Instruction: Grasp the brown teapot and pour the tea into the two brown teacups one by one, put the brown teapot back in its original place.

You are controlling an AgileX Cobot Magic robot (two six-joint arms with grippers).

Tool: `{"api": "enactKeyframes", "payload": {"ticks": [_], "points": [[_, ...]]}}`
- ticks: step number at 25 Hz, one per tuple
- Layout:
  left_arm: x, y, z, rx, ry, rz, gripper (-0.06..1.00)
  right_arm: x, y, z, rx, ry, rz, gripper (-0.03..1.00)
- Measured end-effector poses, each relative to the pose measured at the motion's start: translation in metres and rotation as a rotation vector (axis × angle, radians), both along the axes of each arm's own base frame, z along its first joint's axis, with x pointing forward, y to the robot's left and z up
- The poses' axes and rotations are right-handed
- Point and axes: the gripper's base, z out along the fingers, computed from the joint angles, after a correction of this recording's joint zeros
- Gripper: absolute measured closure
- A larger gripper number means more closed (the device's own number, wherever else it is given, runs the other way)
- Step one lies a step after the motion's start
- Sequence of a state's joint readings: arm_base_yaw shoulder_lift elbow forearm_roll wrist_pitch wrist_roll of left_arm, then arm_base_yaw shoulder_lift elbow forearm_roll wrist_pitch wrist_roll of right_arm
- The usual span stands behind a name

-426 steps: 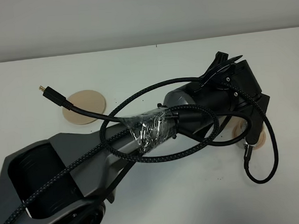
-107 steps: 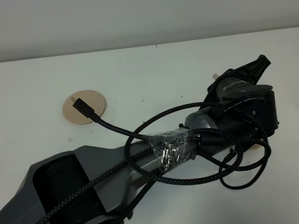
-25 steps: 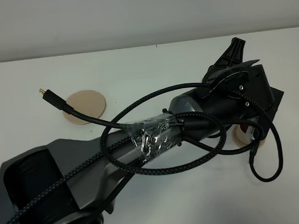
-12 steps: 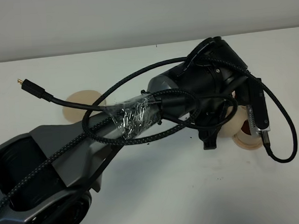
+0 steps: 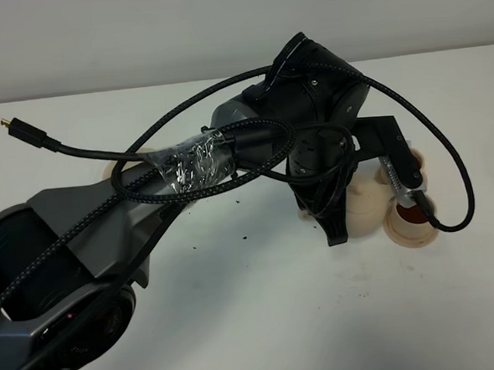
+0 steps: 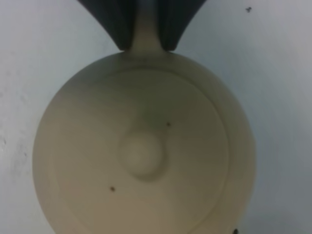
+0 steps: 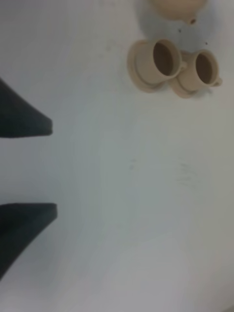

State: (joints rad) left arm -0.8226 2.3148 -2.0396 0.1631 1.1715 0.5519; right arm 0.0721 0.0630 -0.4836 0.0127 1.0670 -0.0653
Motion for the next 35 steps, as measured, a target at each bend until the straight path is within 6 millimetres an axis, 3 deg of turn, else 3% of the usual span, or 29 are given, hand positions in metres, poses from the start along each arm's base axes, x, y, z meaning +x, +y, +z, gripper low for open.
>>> {"api": "enactKeyframes", "payload": {"ticks": [22, 27, 35], "points": [[0.009, 0.004, -0.008, -0.015, 0.013, -0.05, 0.82, 0.0, 0.0, 0.0, 0.0, 0.0, 0.0, 0.64], [0.011, 0.011, 0.0, -0.039, 0.015, 0.097, 0.82, 0.0, 0.0, 0.0, 0.0, 0.0, 0.0, 0.64], [0.037, 0.053, 0.028, -0.129, 0.028, 0.415, 0.82, 0.0, 0.0, 0.0, 0.0, 0.0, 0.0, 0.64]]}}
